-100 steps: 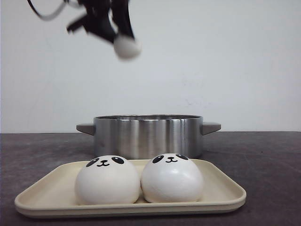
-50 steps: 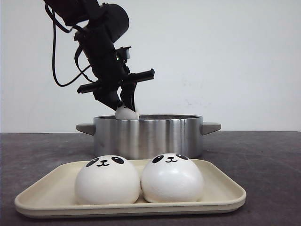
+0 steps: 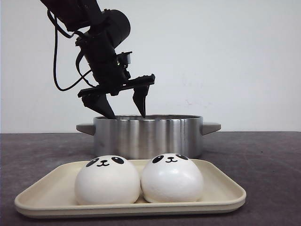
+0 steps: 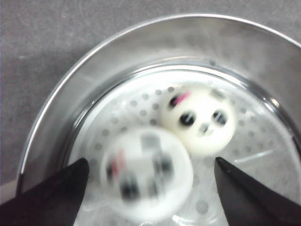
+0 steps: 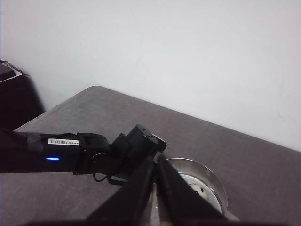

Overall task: Steam buns
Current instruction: 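Lower the bun into the steel pot with the left gripper and open, then grasp the nearer panda bun beside the right gripper and lift it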

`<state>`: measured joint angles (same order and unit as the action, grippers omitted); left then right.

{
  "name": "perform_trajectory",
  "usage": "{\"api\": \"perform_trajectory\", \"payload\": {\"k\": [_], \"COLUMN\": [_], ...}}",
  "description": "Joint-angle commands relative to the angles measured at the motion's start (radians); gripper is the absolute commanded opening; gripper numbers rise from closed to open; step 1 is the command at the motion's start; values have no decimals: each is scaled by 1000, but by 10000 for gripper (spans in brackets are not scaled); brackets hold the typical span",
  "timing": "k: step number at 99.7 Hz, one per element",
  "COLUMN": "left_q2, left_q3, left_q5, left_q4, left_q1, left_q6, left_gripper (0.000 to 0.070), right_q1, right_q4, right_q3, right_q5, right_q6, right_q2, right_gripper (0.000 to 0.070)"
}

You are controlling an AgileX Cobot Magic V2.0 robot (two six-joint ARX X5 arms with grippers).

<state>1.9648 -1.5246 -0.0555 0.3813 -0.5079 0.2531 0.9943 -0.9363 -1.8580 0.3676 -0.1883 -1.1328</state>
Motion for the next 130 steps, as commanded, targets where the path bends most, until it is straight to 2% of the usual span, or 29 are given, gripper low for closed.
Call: {"api": "perform_trajectory", "payload": {"k": [1,18,29,35,53,67,79,92,97,107,111,130], "left_q2": [19,-4,-85,-148,-362,-520,-629,-719,-747,-797,-813,-872], "left_q3": [-36,-112,-122,-122,-122,-122,-122,-122,-122,-122,-122,-122], "left_q5": [-4,-4,-5,-4,-4,8,32,30,29,29,29,24], "left_q4": [5,110,118,119,190,250,274,298,309,338,348,377], "left_q1": [-4,-6,-17,-28,-68,-117,-177,-233,-248,-259,-259,-259], "left_q6": [-10,-3,21,24,24,23,21,21,21,21,21,16], "left_gripper": [516,516,514,512,512,512,512,512,512,512,511,512], "right_q1": [13,12,12,12,9,10,9,-19,-35,-55,-56,-56], "right_q4": [0,-87,-192,-239,-345,-263,-76,90,105,103,102,142], "right_q3": [-20,-19,-12,12,144,311,506,699,747,806,818,825], "right_q5": [3,11,63,85,84,42,-84,-161,-207,-290,-312,-353], "right_q6": [-2,-3,-26,-58,-206,-281,-336,-393,-413,-430,-430,-428], "right_q2": [-8,-8,-11,-10,-10,-10,-11,-27,-47,-100,-126,-236], "right_gripper": [5,4,4,5,5,5,5,11,79,385,461,476]}}
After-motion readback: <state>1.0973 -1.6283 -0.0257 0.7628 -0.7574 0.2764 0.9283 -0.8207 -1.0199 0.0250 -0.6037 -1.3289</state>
